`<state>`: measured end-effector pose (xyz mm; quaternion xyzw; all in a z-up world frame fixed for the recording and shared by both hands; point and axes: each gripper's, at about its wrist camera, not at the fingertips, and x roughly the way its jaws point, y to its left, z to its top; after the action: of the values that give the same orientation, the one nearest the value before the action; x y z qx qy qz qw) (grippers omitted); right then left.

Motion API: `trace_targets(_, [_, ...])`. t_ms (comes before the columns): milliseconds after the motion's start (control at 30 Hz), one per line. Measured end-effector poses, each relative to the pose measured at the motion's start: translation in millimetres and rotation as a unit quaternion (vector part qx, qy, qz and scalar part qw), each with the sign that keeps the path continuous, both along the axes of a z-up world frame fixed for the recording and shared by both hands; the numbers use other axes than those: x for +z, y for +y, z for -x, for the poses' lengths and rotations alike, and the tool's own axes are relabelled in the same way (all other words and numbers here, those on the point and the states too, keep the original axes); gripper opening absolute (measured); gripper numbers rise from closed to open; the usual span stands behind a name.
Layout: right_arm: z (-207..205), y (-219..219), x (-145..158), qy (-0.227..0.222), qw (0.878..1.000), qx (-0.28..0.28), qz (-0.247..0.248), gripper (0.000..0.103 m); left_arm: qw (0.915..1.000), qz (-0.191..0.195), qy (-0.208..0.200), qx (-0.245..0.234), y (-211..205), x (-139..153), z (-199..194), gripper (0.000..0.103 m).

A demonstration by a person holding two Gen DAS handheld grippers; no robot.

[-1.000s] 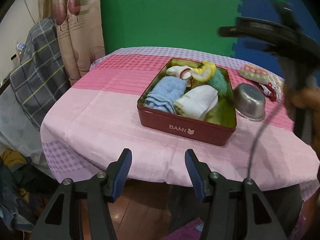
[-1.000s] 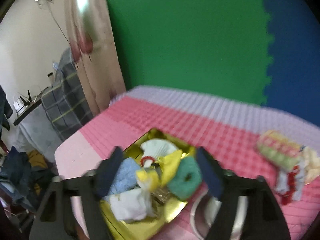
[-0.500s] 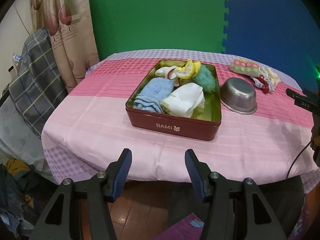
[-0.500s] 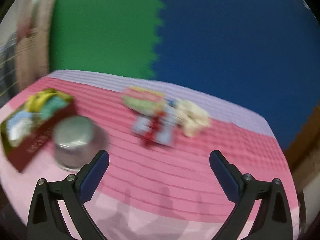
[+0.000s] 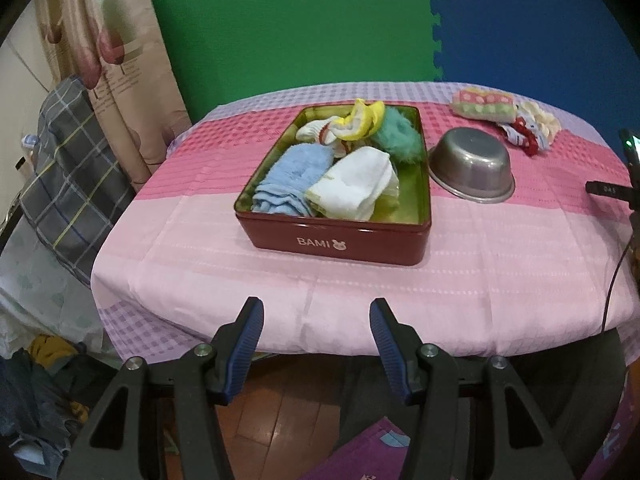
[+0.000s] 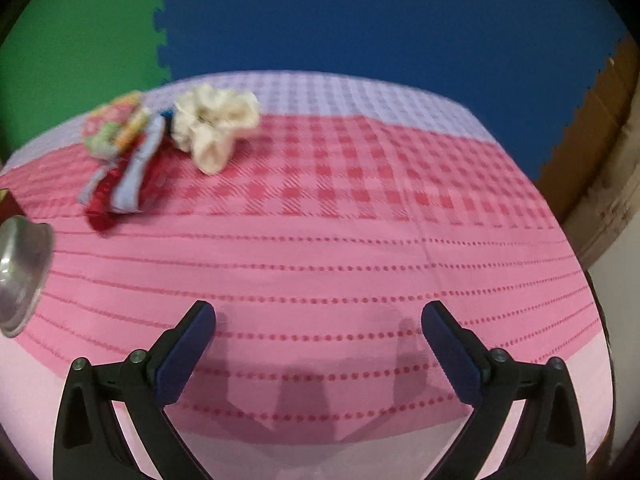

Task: Organize soft objects
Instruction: 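Move the left gripper toward the pastel striped towel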

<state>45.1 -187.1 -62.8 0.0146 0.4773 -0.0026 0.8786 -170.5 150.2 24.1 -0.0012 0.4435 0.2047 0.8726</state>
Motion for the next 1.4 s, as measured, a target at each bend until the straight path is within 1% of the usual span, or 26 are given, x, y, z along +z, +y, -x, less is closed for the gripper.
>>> trace_targets(100, [-11,-9,-7,0.011,1.0,-0.003,-0.026,0.102,0.9999,-0.008,0.006,-0.005,-4,-1,-3,0.056])
trace_targets(133, [-13,-10,-7,0.012,1.0,-0.004,-0.028,0.102,0.9999,-0.009,0.008,-0.007,-5,-2,-4,0.056])
trace_targets(467, [-32,-16,-11,0.007,1.0,0.012,-0.026,0.102,0.9992,-0.019,0.027,-0.023,-17,-4,-20,0.056])
trace_targets(800, [-31,-15,-10,0.008,0.999,0.019,-0.027,0.103,0.9976,-0.028,0.047,-0.043,-32,-9,-38,0.056])
trace_targets(933, [-31,-15,-10,0.007,0.999,0.019,-0.029,0.103,0.9965,-0.02,0.05,-0.064,-40,-4,-51,0.057])
trace_targets(1000, [-31,-15,-10,0.006,0.999,0.02,-0.03,0.103,0.995,0.003,0.052,-0.086,-44,2,-63,0.056])
trace_targets(1067, [-30,-15,-10,0.005,0.999,0.018,-0.03,0.103,0.9925,0.035,0.049,-0.106,-44,12,-78,0.056])
trace_targets(1167, [-29,-15,-9,0.003,0.999,0.018,-0.031,0.103,0.9857,0.092,0.041,-0.135,-43,29,-109,0.056])
trace_targets(1267, [-31,-14,-8,0.002,0.999,0.019,-0.031,0.103,0.9766,0.148,0.039,-0.151,-39,43,-147,0.056])
trace_targets(1367, [-27,-13,-8,0.0,0.999,0.017,-0.03,0.103,0.9625,0.213,0.034,-0.165,-37,57,-195,0.057])
trace_targets(1400, [-26,-12,-7,-0.001,0.999,0.018,-0.03,0.103,0.9586,0.229,0.032,-0.167,-37,59,-210,0.059])
